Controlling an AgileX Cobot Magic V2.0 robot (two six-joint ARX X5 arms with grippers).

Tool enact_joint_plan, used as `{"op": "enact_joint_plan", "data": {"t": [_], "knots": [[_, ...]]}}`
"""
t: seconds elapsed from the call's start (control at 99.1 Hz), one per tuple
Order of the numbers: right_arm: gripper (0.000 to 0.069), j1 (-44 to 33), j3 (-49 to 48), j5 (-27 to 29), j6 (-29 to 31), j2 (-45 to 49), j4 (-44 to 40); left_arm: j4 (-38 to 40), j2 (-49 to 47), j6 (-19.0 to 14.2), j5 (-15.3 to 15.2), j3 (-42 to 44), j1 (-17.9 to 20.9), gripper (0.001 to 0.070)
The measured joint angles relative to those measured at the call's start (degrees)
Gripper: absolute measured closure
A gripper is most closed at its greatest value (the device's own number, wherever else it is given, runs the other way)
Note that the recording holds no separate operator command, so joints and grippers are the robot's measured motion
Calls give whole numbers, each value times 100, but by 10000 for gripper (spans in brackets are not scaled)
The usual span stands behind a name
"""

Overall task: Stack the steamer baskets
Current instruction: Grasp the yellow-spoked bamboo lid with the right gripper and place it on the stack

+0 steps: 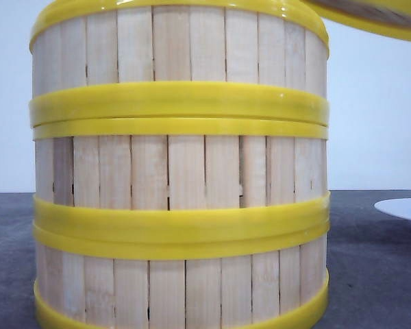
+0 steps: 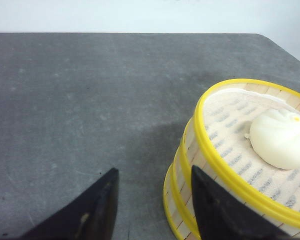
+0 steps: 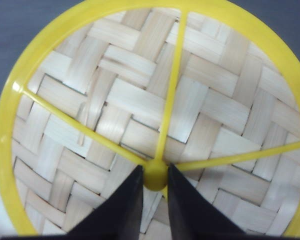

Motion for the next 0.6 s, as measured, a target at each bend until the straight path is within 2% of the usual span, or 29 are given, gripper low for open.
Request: {"op": "enact_joint_plan", "data": {"t": [0.192,0.323,0.424,0.595], "knots": [[636,1392,35,105,116,173,4,0,0,0,0,0,0,441],[637,2164,35,627,136,409,4,0,0,0,0,0,0,441],[637,2540,35,968,144,570,4,0,0,0,0,0,0,441],[637,2863,35,1040,144,804,4,-2,0,0,0,0,0,441]]}}
